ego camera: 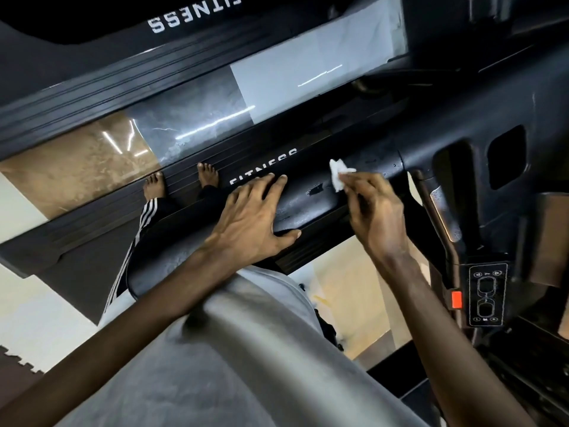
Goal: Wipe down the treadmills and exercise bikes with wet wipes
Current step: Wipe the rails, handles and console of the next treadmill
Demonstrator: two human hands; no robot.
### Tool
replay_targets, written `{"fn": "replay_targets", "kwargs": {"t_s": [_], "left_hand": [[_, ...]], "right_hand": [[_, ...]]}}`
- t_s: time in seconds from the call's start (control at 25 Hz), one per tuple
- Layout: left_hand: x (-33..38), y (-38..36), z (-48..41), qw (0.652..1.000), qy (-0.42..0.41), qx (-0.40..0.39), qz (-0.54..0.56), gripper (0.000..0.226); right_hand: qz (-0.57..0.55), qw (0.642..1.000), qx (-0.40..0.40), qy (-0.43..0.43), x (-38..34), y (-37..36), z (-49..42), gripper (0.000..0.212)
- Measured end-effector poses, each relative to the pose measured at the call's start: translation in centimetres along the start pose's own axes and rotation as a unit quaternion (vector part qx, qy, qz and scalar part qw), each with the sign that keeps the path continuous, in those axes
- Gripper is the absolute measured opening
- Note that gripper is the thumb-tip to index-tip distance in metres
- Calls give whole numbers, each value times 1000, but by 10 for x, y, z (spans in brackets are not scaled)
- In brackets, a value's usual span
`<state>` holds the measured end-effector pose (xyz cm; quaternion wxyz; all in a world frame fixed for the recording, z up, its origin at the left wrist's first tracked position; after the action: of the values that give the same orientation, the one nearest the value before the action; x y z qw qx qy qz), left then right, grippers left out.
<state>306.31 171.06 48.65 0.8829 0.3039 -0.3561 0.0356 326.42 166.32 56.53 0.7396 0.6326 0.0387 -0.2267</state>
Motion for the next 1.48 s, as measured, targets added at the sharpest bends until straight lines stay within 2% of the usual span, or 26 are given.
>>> {"fn": "replay_targets", "kwargs": {"t_s": [0.08, 0.16, 0.28, 0.4, 0.52, 0.64, 0.72, 0.8, 0.92, 0.96, 1.16, 1.32, 1.48], "left_hand": [[4, -4, -2, 1000, 10, 9, -1, 104], [6, -9, -4, 999, 22, 25, -3, 105], [8, -11, -4, 998, 30, 59, -12, 104], [8, -10, -2, 997, 48, 66, -1, 104], [7, -9, -3, 996, 47, 69, 7, 104], [7, -9, -2, 997, 51, 59, 13, 102], [7, -9, -3, 997, 47, 66, 18, 103], [5, -9, -4, 997, 37, 66, 20, 103], [2, -11, -5, 997, 33, 64, 28, 105], [1, -11, -6, 997, 28, 63, 26, 105], [-1, -14, -7, 997, 23, 70, 14, 104], [0, -15, -8, 997, 19, 75, 18, 105], [0, -16, -8, 997, 35, 67, 18, 110]], "right_hand": [[29, 998, 45, -34, 26, 16, -7, 27], [17, 997, 50, -51, 37, 19, -7, 38], [-42, 999, -23, 8, 18, -3, 6, 46], [52, 992, -97, 59, 12, -12, 23, 53], [124, 982, -140, 21, 20, -9, 31, 62], [88, 986, -145, 4, 7, -20, 26, 69], [75, 983, -158, 53, 0, -24, 21, 62], [53, 988, -129, 70, 9, -12, 11, 47], [20, 1000, -15, 3, 35, 20, -11, 28], [29, 1000, 1, -12, 36, 23, -15, 24], [50, 997, -61, 24, 6, 4, -12, 22], [41, 997, -33, -59, 20, 18, -36, 21], [29, 985, -156, 72, -29, -11, -16, 24]]}}
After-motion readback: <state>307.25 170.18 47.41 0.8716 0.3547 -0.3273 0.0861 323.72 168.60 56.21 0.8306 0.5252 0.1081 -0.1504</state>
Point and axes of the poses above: each hand's wrist, its own z-axis away from the middle knuckle, its own y-axis out of the back of the hand, x = y × z, the point moved 3 cm from there along -z, towards the middle knuckle, and after that the axes turned 6 degrees about y, right-handed, at the moved point
